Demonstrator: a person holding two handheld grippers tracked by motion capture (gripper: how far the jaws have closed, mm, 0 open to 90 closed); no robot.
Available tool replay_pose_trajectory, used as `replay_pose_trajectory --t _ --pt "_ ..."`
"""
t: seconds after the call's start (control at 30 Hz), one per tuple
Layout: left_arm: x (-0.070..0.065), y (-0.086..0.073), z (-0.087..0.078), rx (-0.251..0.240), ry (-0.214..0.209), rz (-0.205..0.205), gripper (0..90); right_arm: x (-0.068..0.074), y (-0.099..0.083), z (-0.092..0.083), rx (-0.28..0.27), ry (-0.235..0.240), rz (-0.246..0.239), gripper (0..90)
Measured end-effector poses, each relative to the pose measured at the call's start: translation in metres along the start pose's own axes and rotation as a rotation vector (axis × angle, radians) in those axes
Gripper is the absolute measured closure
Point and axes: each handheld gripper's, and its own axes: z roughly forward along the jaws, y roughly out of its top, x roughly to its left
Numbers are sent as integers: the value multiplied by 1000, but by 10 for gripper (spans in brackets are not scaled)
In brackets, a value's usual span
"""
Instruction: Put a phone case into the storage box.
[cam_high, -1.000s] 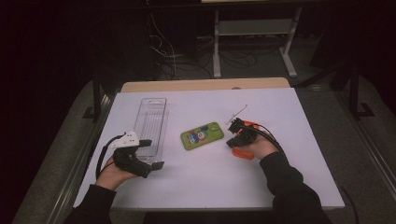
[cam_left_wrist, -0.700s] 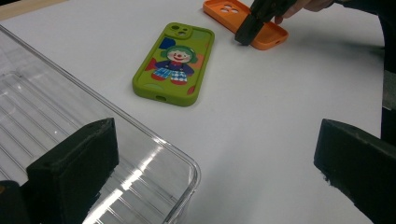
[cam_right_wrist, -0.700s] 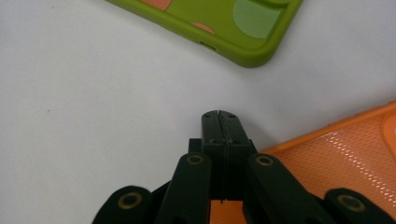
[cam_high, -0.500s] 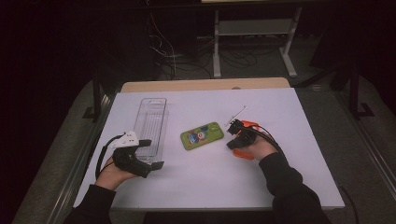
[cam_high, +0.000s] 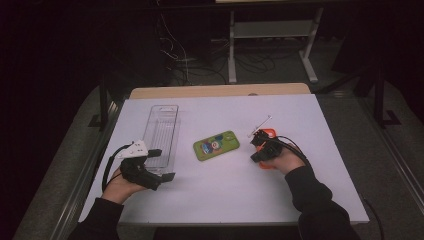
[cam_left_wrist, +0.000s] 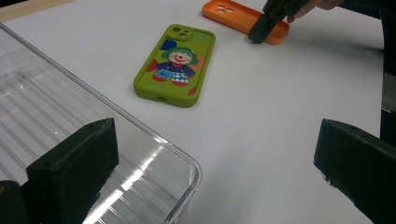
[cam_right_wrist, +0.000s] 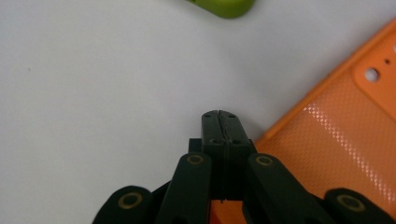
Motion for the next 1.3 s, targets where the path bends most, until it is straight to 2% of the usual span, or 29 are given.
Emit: replay_pose_trajectory --t 0.53,0.7,0.77,0.8,0.83,0.87,0.9,0.93,0.97,1.0,1.07,1.13,1.17,1.2,1.3 --pt "0 0 0 -11 2 -9 0 -25 -28 -16 13 -38 65 887" --pt "0 0 0 -8 1 -12 0 -29 -32 -17 -11 -30 69 887" --pt "0 0 0 -10 1 -7 0 -27 -33 -23 -63 -4 69 885" --pt "0 0 0 -10 1 -8 0 -27 -33 -23 -63 -4 69 885" --pt "0 0 0 -9 2 -8 0 -26 -35 -28 -100 8 70 842" --pt "0 0 0 -9 2 -8 0 -26 -35 -28 -100 8 70 842" --pt "0 0 0 -13 0 -9 0 -23 -40 -36 -143 29 78 759" --pt "0 0 0 -15 -1 -10 0 -23 -40 -36 -143 29 78 759" --pt "0 0 0 -3 -1 1 0 -21 -43 -39 -162 32 82 680" --pt "0 0 0 -6 -2 -4 0 -18 -46 -41 -186 26 95 631" --pt "0 0 1 -1 -3 6 0 -15 -52 -43 -206 35 88 552" --pt "-1 0 1 -5 -2 2 0 -10 -58 -46 -252 24 99 457" --pt "-1 0 1 -7 -2 -2 0 -6 -64 -49 -280 15 105 340" --pt "-1 0 1 -10 -1 0 0 -6 -64 -49 -280 15 105 340" --pt "-1 1 0 -10 -2 -1 0 2 -71 -52 -330 -8 113 213"
